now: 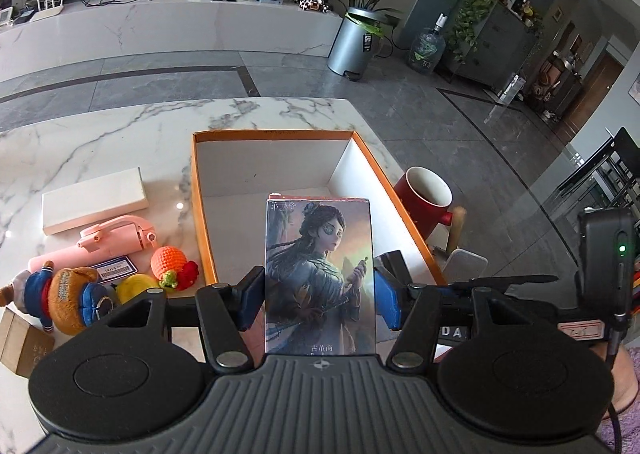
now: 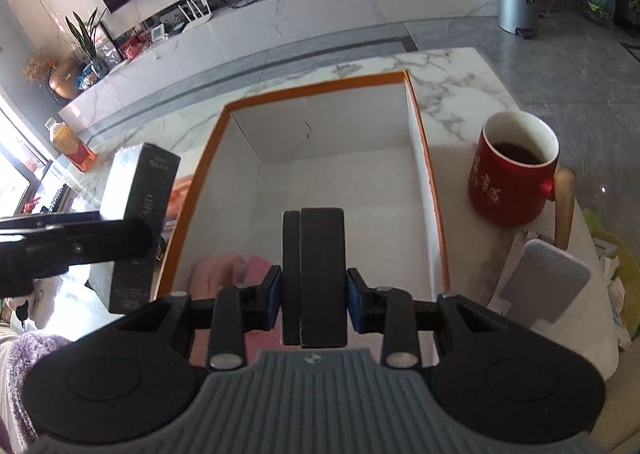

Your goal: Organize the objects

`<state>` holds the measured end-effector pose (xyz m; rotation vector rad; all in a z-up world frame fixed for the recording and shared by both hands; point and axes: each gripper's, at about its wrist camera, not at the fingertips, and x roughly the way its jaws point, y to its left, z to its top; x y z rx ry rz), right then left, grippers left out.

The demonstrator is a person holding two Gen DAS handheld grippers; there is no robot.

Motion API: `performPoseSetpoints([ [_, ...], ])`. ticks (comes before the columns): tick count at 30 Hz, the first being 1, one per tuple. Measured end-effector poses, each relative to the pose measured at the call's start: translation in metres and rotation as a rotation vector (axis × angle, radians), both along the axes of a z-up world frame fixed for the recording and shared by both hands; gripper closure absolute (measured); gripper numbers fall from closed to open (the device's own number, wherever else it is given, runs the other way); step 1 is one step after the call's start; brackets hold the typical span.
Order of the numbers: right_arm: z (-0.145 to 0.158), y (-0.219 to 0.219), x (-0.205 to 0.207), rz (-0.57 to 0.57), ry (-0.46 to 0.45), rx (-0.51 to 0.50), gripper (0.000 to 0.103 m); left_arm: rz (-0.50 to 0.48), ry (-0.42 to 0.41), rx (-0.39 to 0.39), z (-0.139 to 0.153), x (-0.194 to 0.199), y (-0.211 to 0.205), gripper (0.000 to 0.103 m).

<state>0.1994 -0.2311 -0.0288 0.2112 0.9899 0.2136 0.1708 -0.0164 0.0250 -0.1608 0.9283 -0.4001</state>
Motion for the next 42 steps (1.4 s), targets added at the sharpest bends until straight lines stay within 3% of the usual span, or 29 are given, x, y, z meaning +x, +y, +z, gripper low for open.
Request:
performPoseSetpoints([
  [7, -0.037, 0.010, 0.018, 0.037, 0.136, -0.010, 0.068, -0.020, 0.030, -0.010, -0.013, 0.011, -0.004, 0.037],
  [16, -0.054, 0.031, 0.022, 0.082, 0.211, -0.062, 0.068, -0.035, 0.048, -0.044, -0.023, 0.017, -0.001, 0.037],
  [25, -0.058, 0.026, 0.029, 0.052, 0.294, 0.076, 0.063, -0.049, 0.054, -0.066, -0.025, 0.020, 0.002, 0.037],
  [32, -0.054, 0.012, 0.019, 0.026, 0.304, 0.167, 0.062, -0.067, 0.068, -0.088, -0.029, 0.021, -0.003, 0.037],
  [34, -0.054, 0.012, 0.017, 0.031, 0.301, 0.162, 0.067, -0.074, 0.073, -0.093, -0.030, 0.022, -0.006, 0.037],
  [42, -0.042, 0.010, 0.018, 0.059, 0.251, 0.117, 0.065, -0.096, 0.101, -0.109, -0.038, 0.030, -0.023, 0.037],
])
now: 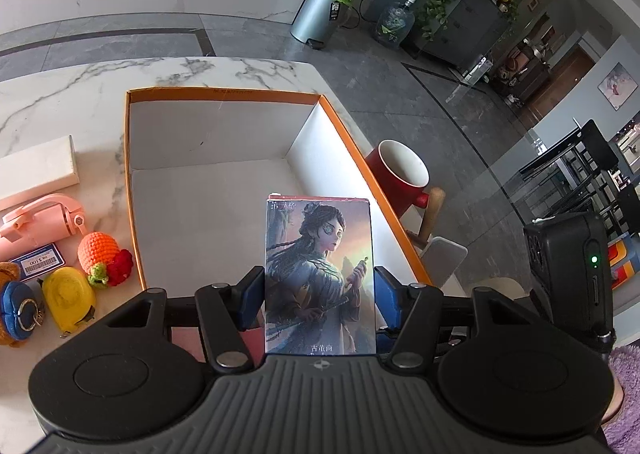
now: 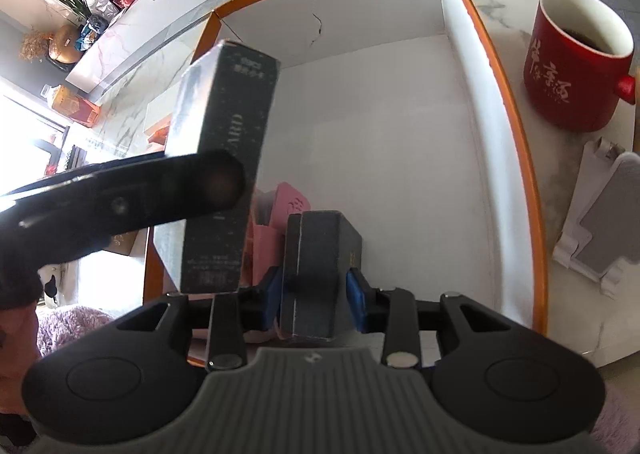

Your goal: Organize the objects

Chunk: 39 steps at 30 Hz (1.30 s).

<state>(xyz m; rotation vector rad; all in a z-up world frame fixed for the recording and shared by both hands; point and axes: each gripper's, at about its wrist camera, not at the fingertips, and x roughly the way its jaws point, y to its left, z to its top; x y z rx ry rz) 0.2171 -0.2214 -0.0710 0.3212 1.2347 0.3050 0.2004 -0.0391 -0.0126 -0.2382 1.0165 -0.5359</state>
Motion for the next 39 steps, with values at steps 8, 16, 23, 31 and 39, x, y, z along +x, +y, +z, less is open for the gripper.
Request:
performPoseSetpoints([
  [8, -0.002, -0.005, 0.000, 0.036, -0.016, 0.021, 0.058, 0.014, 0.023, 0.004, -0.006, 0.004, -0.005, 0.037],
  [16, -0.010, 0.011, -0.008, 0.106, -0.025, 0.025, 0.059, -0.031, 0.083, -0.042, -0.018, 0.013, -0.022, 0.037],
  [23, -0.013, 0.013, -0.007, 0.114, -0.025, 0.032, 0.059, -0.027, 0.166, -0.067, -0.039, 0.014, -0.023, 0.037],
  [31, -0.017, 0.016, -0.005, 0.124, -0.021, 0.039, 0.058, -0.007, 0.183, -0.077, -0.044, 0.013, -0.012, 0.036],
  [39, 0.000, 0.004, -0.007, 0.086, -0.064, -0.004, 0.047, -0.020, 0.159, -0.059, -0.041, 0.009, -0.011, 0.036],
])
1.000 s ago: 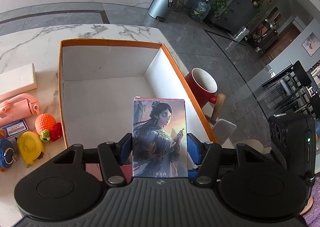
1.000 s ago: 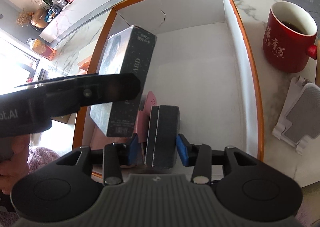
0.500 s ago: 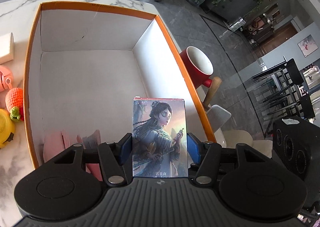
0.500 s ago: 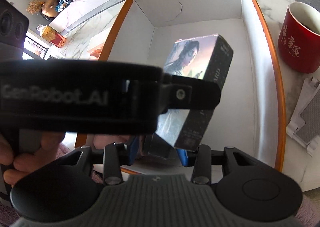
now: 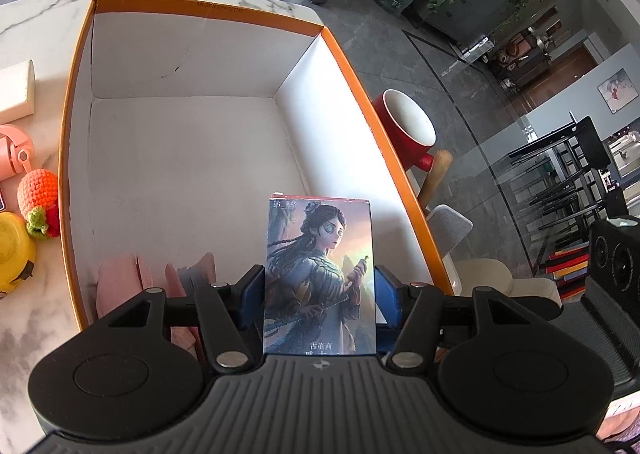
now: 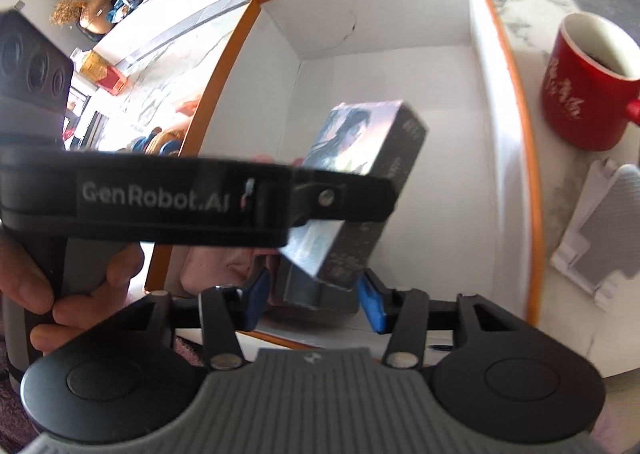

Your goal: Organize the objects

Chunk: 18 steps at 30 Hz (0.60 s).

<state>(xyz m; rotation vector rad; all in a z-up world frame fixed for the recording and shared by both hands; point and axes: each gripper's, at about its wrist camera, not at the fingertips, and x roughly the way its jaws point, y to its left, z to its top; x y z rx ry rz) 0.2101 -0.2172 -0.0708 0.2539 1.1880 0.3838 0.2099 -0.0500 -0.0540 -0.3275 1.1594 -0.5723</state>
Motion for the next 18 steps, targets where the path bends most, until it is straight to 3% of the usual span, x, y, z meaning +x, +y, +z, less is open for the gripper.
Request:
performPoseSetpoints([
  [4, 0.008, -0.016, 0.001, -0.061, -0.035, 0.047, 0.046, -0.007, -0.004, 0.001, 0.001, -0.001, 0.001, 0.036],
  [7, 0.006, -0.022, 0.009, -0.104, -0.039, 0.092, 0.053, -0.008, -0.006, 0.004, 0.001, -0.002, 0.001, 0.036],
  [9, 0.003, -0.034, 0.006, -0.113, -0.030, 0.146, 0.063, 0.000, -0.005, 0.008, 0.001, -0.001, 0.003, 0.036],
  [18, -0.006, -0.036, -0.006, -0.104, 0.007, 0.204, 0.068, -0.031, -0.048, 0.005, 0.004, -0.008, 0.013, 0.033],
])
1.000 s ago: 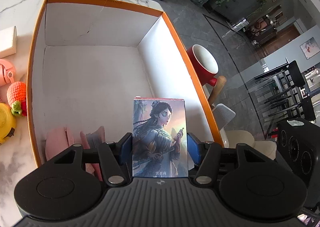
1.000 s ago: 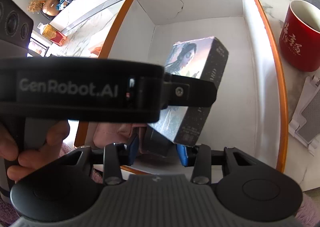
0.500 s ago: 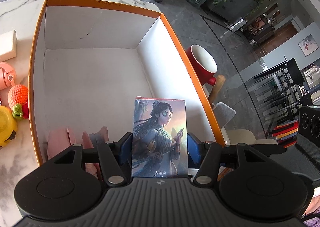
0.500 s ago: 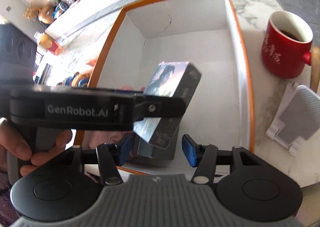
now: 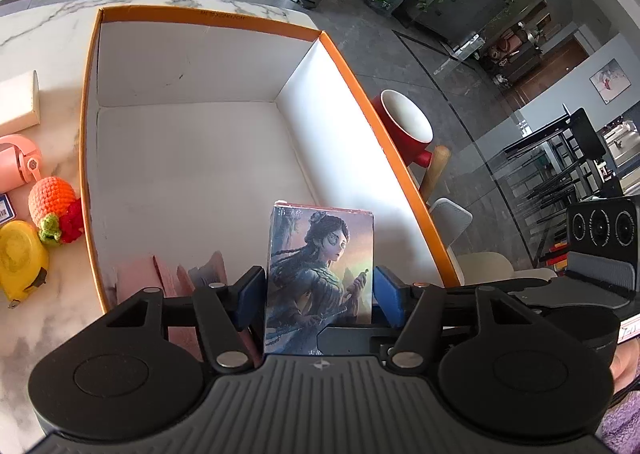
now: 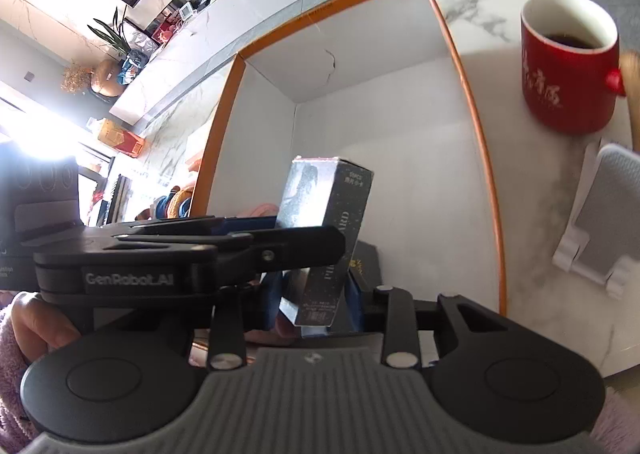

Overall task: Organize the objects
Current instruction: 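Lower the picture card into the shoebox with the left tool while the right tool holds the gift box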

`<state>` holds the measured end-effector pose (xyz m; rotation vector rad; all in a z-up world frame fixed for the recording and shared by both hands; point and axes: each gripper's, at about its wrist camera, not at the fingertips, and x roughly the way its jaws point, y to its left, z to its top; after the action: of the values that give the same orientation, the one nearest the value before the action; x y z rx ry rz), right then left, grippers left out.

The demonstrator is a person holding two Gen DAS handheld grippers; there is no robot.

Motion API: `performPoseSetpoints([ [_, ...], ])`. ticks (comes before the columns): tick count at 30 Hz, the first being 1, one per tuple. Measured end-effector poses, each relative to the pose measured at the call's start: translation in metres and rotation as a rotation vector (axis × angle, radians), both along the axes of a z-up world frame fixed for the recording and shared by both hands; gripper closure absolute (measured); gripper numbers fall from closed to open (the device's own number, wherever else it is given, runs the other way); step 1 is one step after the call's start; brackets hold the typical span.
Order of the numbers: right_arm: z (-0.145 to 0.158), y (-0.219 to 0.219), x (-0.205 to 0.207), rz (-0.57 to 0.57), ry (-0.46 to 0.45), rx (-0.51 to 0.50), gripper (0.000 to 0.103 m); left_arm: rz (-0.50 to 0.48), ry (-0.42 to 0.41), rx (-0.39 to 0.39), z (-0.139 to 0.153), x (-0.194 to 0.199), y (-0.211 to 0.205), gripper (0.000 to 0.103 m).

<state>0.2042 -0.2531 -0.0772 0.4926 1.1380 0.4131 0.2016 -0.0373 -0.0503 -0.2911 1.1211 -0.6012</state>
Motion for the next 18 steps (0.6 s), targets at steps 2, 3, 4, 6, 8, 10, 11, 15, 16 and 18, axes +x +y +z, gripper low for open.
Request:
performPoseSetpoints([
  [2, -0.002, 0.000, 0.001, -0.003, 0.000, 0.009, 0.068, 0.002, -0.023, -0.008, 0.004, -0.002, 0.006, 0.029],
  [3, -0.002, -0.001, 0.001, -0.006, 0.000, 0.015, 0.069, 0.009, -0.029, -0.012, 0.006, -0.002, 0.009, 0.028],
  [4, -0.002, -0.002, 0.000, -0.009, 0.000, 0.022, 0.069, 0.012, -0.039, -0.019, 0.009, -0.004, 0.012, 0.028],
  [6, -0.004, -0.004, 0.000, -0.017, 0.007, 0.036, 0.070, -0.007, -0.074, -0.013, 0.017, -0.009, 0.015, 0.027],
  [8, -0.005, -0.008, 0.000, -0.030, 0.013, 0.054, 0.070, -0.060, -0.131, 0.026, 0.024, -0.020, 0.015, 0.027],
  [10, -0.006, -0.012, -0.001, -0.045, 0.016, 0.070, 0.070, -0.129, -0.195, 0.090, 0.030, -0.030, 0.012, 0.026],
  [11, -0.006, -0.012, -0.001, -0.047, 0.014, 0.073, 0.071, -0.167, -0.230, 0.132, 0.032, -0.036, 0.008, 0.026],
  [15, -0.008, -0.013, 0.000, -0.049, 0.021, 0.084, 0.071, -0.331, -0.311, 0.265, 0.030, -0.049, -0.013, 0.025],
  [16, -0.008, -0.013, 0.000, -0.048, 0.022, 0.084, 0.071, -0.363, -0.319, 0.281, 0.030, -0.050, -0.017, 0.024],
  [18, -0.008, -0.012, 0.000, -0.049, 0.025, 0.086, 0.071, -0.408, -0.307, 0.305, 0.023, -0.047, -0.027, 0.024],
])
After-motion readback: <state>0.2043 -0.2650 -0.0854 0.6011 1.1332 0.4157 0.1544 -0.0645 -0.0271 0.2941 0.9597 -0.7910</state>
